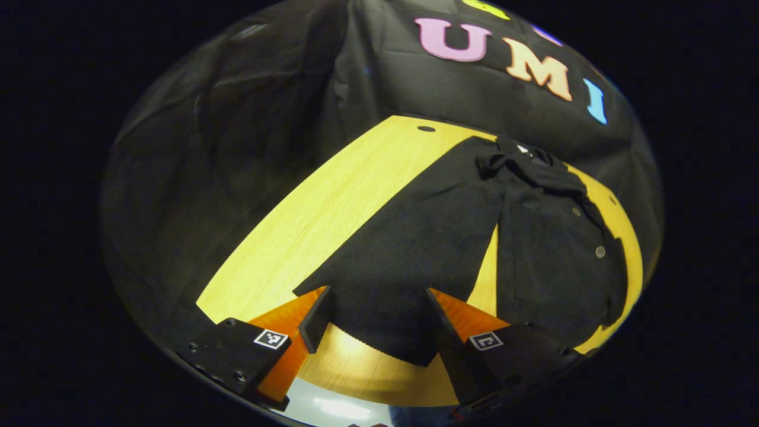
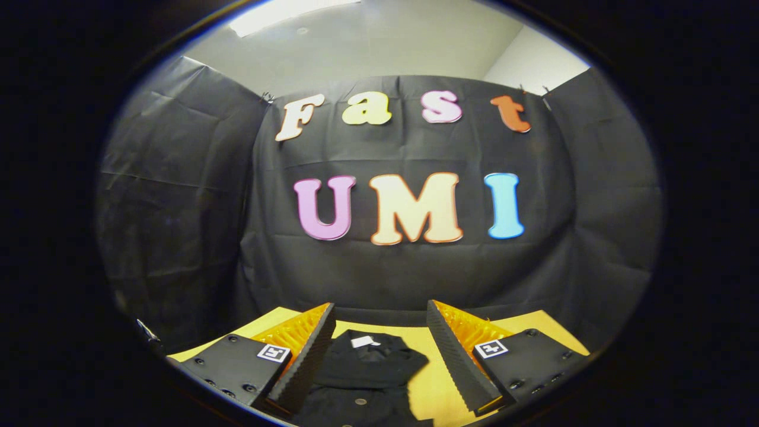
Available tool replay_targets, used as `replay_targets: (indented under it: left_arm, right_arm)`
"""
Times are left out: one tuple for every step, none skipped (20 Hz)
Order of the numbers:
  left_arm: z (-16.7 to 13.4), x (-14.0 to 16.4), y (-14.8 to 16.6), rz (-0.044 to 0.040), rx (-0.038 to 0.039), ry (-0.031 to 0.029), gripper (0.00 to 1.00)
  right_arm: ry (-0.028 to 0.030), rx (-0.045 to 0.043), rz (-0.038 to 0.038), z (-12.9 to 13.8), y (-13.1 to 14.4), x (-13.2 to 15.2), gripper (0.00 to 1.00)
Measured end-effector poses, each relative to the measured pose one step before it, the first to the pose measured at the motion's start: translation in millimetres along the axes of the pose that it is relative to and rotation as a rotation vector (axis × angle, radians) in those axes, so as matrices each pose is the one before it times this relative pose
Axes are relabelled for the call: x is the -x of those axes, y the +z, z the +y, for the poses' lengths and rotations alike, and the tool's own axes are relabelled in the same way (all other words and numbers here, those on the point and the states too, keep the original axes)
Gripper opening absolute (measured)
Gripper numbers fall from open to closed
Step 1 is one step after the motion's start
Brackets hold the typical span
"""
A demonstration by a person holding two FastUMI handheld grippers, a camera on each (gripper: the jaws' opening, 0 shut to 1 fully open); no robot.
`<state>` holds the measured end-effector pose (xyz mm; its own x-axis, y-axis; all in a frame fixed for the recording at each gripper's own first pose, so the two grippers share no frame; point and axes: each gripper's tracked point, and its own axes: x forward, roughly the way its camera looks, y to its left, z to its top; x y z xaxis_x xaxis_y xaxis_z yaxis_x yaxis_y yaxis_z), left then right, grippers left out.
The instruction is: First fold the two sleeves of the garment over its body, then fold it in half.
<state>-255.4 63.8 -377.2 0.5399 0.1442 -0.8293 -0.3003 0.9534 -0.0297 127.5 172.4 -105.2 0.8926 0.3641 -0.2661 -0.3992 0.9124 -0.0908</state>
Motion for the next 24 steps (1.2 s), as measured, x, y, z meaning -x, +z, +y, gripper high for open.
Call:
replay_targets:
  left_arm:
    - [-3.47,0.46,2.72,-0.02182,-0.0201,-0.0079,0.95]
    - [2.17,0.4,2.32,0.01101,0.00676,0.00303,0.94]
    - [1.16,-0.13,2.74,-0.00496,0.0146,0.00255,0.88]
    - [1.88,1.2,-1.37,0.00257,0.01122,0.00431,0.86]
    - [1.19,-1.81,-0.28,-0.00513,0.00197,0.00574,0.84]
    - [-0.76,0.09,-0.1,-0.00602,0.00388,0.00422,0.81]
    - [0.45,-1.64,1.06,-0.00089,0.00773,0.00675,0.71]
    - [-0.49,0.81,2.01,0.00055,0.0055,0.00219,0.61]
    - [-0.53,-0.49,0.76,0.00599,0.00219,0.00536,0.55]
    - [0.19,-2.38,-0.29,0.00142,0.00535,0.00677,0.41]
    - [-1.51,-0.84,0.15,0.00453,0.00384,-0.00037,0.28]
    - [-1.08,1.53,0.64,0.00527,-0.00321,0.00424,0.12]
    - [-1.33,0.57,-0.06,0.00978,-0.00571,0.00187,0.06]
    - [-0.47,0.55,0.12,0.00527,-0.00508,0.00086,0.0]
    - [-0.37,0.42,0.06,0.00201,-0.0031,0.00066,0.01]
    - [-0.55,0.69,0.01,0.00658,-0.00338,-0.00193,0.0]
    - [-0.1,1.05,0.5,0.00624,0.00678,-0.00129,0.0]
    - [1.81,0.29,0.65,0.0069,0.01361,-0.00291,0.0]
    - [0.14,0.08,1.24,0.00593,0.02288,-0.0006,0.0]
    - [0.95,1.17,1.59,0.00441,0.03337,0.00408,0.0]
    - [1.63,2.19,4.78,-0.00526,0.03976,0.00209,0.0]
    - [-0.26,4.66,6.06,-0.01612,0.03036,0.00395,0.0]
    - [0.1,4.84,5.49,-0.01792,0.01447,0.00303,0.0]
    - [-2.44,4.84,9.27,-0.01685,0.00472,-0.00406,0.0]
  right_arm:
    - [-0.03705,0.01237,-0.00237,-14.85,2.01,10.2,0.93]
    - [-0.03045,0.00521,0.00248,-13.67,0.89,11.78,1.0]
    - [-0.02144,-0.00714,0.0074,-10.87,-0.27,11.33,0.98]
    - [-0.015,-0.01573,0.00813,-8.43,0.03,12.38,0.96]
    - [-0.01094,-0.02143,0.00628,-5.73,0.28,11.05,0.94]
    - [-0.00562,-0.02446,0.00039,-4.92,2.53,11.03,0.94]
    - [-0.00618,-0.02034,-0.00825,-5.18,2.87,9.26,0.94]
    - [-0.00659,-0.01411,-0.01019,-5.11,3.33,8.57,0.94]
    - [-0.00823,-0.00548,-0.00745,-5.02,2.18,7.5,0.96]
    - [-0.00818,0.00539,-0.00365,-5.19,0.66,7.4,0.95]
    - [-0.00899,0.00948,0.00093,-4.54,-0.02,6.32,0.94]
    - [-0.0046,0.00488,0.00193,-4.3,-1.07,7.63,0.93]
    - [-0.00025,0.00238,-0.00006,-1.42,0.24,4.74,0.93]
    - [0.00033,-0.0012,-0.00186,-1.23,1.15,5.46,0.93]
    - [0.00002,-0.00619,-0.00289,-0.87,0.09,4.14,0.93]
    - [0.00191,-0.00683,-0.0014,-1.05,0.27,3.36,0.94]
    - [-0.00523,-0.00121,0.00049,-2.9,-0.69,2.02,0.93]
    - [-0.01153,0.00832,-0.00172,-6.07,-1.99,1.68,0.93]
    - [-0.01072,0.01184,-0.00557,-5.78,0.19,0.49,0.93]
    - [-0.00777,0.008,-0.00351,-4.76,1.16,1.11,0.93]
    - [-0.0031,0.00384,-0.00566,-3.64,1.36,0.95,0.93]
    - [-0.00451,-0.00053,-0.00492,-3.16,1.87,-0.19,0.94]
    - [-0.00316,-0.00296,-0.00077,-4.1,-0.06,0.54,0.97]
    - [-0.00529,-0.00135,-0.00178,-3.93,-1.76,0.72,0.97]
